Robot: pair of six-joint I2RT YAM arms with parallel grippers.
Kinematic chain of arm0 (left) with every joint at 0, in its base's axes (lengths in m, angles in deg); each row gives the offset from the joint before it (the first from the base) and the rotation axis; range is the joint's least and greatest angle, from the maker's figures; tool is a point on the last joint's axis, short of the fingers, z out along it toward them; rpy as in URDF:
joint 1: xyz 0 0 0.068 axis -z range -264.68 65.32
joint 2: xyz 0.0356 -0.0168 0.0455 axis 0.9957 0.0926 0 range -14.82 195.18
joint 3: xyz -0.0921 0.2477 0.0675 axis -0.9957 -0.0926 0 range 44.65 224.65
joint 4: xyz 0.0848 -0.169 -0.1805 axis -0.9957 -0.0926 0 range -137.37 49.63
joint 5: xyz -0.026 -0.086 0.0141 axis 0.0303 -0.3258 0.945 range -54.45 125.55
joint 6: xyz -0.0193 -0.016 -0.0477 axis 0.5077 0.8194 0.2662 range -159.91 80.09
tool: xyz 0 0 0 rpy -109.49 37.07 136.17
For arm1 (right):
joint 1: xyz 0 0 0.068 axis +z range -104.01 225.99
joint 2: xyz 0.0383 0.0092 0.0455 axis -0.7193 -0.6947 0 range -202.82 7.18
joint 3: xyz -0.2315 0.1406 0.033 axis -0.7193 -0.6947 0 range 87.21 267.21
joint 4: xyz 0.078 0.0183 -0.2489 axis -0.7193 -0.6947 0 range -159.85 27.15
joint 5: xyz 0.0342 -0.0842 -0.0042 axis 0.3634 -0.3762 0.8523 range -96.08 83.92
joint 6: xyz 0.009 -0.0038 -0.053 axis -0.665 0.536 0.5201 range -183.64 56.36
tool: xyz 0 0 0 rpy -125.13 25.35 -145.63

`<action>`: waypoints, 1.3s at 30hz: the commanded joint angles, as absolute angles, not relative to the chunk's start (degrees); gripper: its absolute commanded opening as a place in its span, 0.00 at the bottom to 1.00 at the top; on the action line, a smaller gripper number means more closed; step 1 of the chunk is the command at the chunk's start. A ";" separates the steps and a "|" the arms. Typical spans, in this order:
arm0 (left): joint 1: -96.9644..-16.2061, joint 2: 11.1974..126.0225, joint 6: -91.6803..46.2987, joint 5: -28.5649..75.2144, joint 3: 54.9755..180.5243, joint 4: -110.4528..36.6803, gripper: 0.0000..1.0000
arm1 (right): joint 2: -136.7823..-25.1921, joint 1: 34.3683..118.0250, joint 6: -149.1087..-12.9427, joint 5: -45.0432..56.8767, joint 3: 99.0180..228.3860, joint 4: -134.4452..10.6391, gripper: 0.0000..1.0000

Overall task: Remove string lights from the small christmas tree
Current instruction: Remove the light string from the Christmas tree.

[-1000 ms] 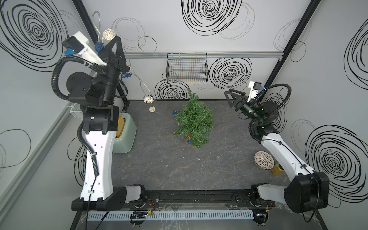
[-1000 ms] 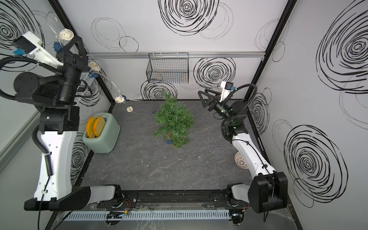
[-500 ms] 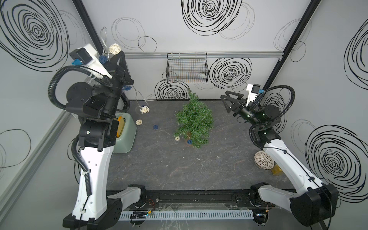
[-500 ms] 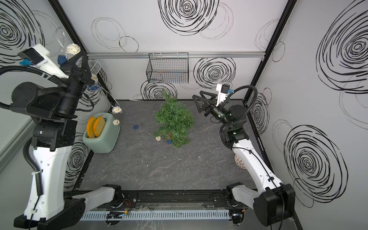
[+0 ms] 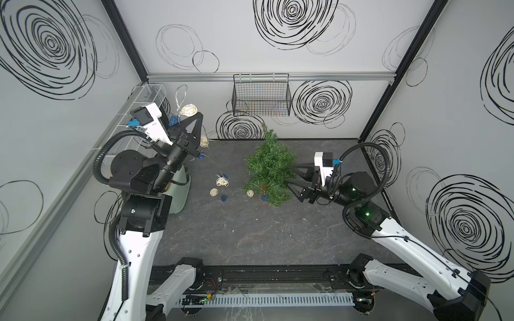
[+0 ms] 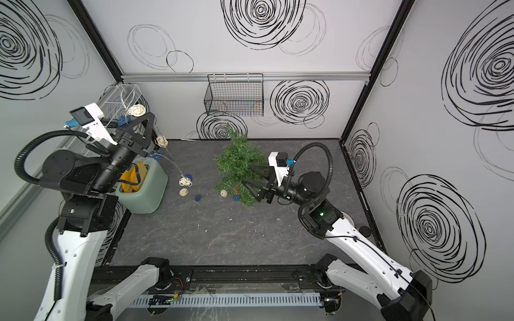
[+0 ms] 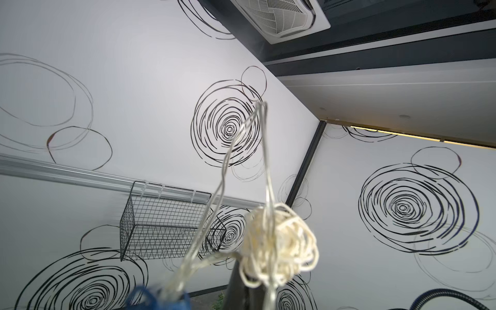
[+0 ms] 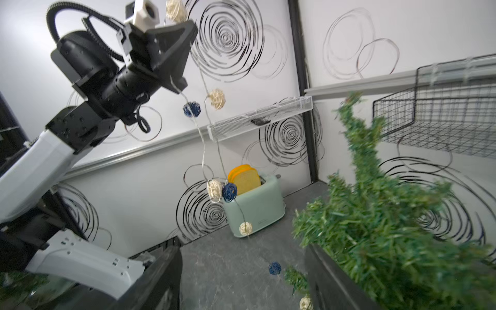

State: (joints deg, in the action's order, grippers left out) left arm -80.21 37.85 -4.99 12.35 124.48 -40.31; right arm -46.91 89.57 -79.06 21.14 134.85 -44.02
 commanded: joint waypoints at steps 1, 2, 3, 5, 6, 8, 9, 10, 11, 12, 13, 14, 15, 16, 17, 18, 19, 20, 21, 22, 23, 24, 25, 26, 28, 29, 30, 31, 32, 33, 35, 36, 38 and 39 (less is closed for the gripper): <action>-79.85 35.04 -2.50 8.81 124.01 -36.49 0.00 | -47.85 95.13 -70.98 16.91 132.87 -50.26 0.76; -79.77 34.55 -2.87 8.86 123.88 -36.96 0.00 | -48.74 96.89 -70.31 15.34 132.33 -50.82 0.76; -79.60 33.99 -3.44 9.04 123.67 -37.68 0.00 | -49.89 98.85 -69.61 13.49 131.64 -50.74 0.76; -79.34 33.17 -4.43 9.66 123.25 -39.03 0.00 | -52.55 102.11 -68.54 9.97 130.98 -50.49 0.75; -79.19 32.59 -4.91 9.86 122.86 -39.53 0.00 | -54.33 103.84 -67.62 8.05 131.05 -50.44 0.74; -78.86 31.69 -5.47 10.36 122.43 -40.42 0.00 | -57.94 106.59 -65.82 3.95 132.19 -50.50 0.73; -78.64 31.35 -5.71 10.54 122.43 -40.75 0.00 | -60.04 107.97 -64.59 2.55 133.22 -50.80 0.73; -78.47 31.16 -5.93 10.83 122.58 -40.98 0.00 | -62.14 109.18 -63.30 0.89 134.45 -51.04 0.73; -78.36 31.15 -6.19 10.94 122.96 -41.28 0.00 | -63.87 110.23 -62.13 -0.61 135.55 -51.21 0.73; -78.20 31.27 -6.48 10.97 123.68 -41.67 0.00 | -65.94 111.40 -60.79 -2.20 136.68 -50.97 0.73; -78.10 31.55 -6.88 11.07 124.45 -42.10 0.00 | -67.88 112.24 -59.80 -3.36 137.59 -50.25 0.73; -77.94 31.74 -7.03 11.13 125.11 -42.42 0.00 | -69.48 112.56 -59.45 -3.61 138.17 -49.45 0.73; -77.85 31.93 -7.13 11.38 125.61 -42.71 0.00 | -71.19 112.68 -59.50 -3.37 138.44 -47.88 0.73; -77.76 32.07 -7.21 11.38 126.00 -42.82 0.00 | -72.70 112.77 -59.50 -3.33 138.38 -45.67 0.73; -77.79 32.11 -7.08 11.36 126.18 -42.77 0.00 | -74.02 112.94 -59.06 -3.23 138.00 -43.09 0.74; -77.66 32.19 -6.96 11.30 126.29 -42.63 0.00 | -75.58 113.28 -58.00 -2.93 137.31 -39.74 0.74; -77.57 32.24 -6.79 11.27 126.45 -42.56 0.00 | -77.23 113.61 -57.12 -2.98 136.70 -36.51 0.74; -77.57 32.29 -6.61 11.19 126.47 -42.40 0.00 | -78.80 113.75 -56.68 -2.92 136.66 -34.18 0.74; -77.49 32.38 -6.39 11.06 126.59 -42.26 0.00 | -80.58 113.76 -56.58 -3.03 136.89 -32.05 0.73; -77.48 32.47 -6.19 10.90 126.80 -42.18 0.00 | -82.19 113.76 -56.61 -3.41 137.55 -30.81 0.73; -77.43 32.55 -6.00 10.74 126.87 -42.07 0.00 | -83.75 113.76 -56.48 -3.69 138.21 -30.14 0.73; -77.39 32.55 -5.82 10.53 126.91 -41.87 0.00 | -85.46 113.76 -56.81 -4.40 139.19 -29.78 0.73; -77.30 32.55 -5.65 10.34 126.95 -41.77 0.00 | -87.18 113.74 -57.39 -5.27 140.19 -29.38 0.73; -77.17 32.59 -5.63 10.25 127.08 -41.82 0.00 | -88.56 113.67 -57.68 -5.40 140.89 -29.09 0.73; -76.86 32.64 -5.77 10.15 127.41 -42.03 0.00 | -91.61 113.67 -57.29 -5.30 142.06 -26.74 0.72; -76.79 32.72 -5.96 10.15 127.60 -42.23 0.00 | -93.02 113.67 -56.99 -5.36 142.39 -25.32 0.72; -76.65 32.72 -6.15 10.15 127.74 -42.45 0.00 | -94.14 113.67 -56.88 -5.47 142.73 -24.25 0.72; -76.52 32.71 -6.37 10.24 127.83 -42.69 0.00 | -95.28 113.67 -56.87 -5.68 143.22 -23.25 0.72; -76.43 32.64 -6.53 10.33 127.88 -42.76 0.00 | -96.40 113.67 -56.94 -6.17 143.58 -22.14 0.72; -76.34 32.56 -6.68 10.31 127.83 -42.82 0.00 | -97.31 113.67 -57.12 -6.86 144.01 -21.15 0.72; -76.20 32.55 -6.86 10.42 127.87 -43.08 0.00 | -99.05 113.34 -57.69 -8.43 144.50 -18.99 0.72; -76.08 32.53 -6.95 10.33 127.88 -43.17 0.00 | -99.74 113.03 -58.03 -8.52 144.40 -17.66 0.72; -75.91 32.48 -6.88 10.32 127.88 -43.23 0.00 | -100.83 112.45 -58.65 -8.09 144.21 -14.83 0.72; -75.82 32.55 -6.78 10.12 127.96 -43.17 0.00 | -101.49 112.23 -58.80 -7.41 144.16 -13.35 0.72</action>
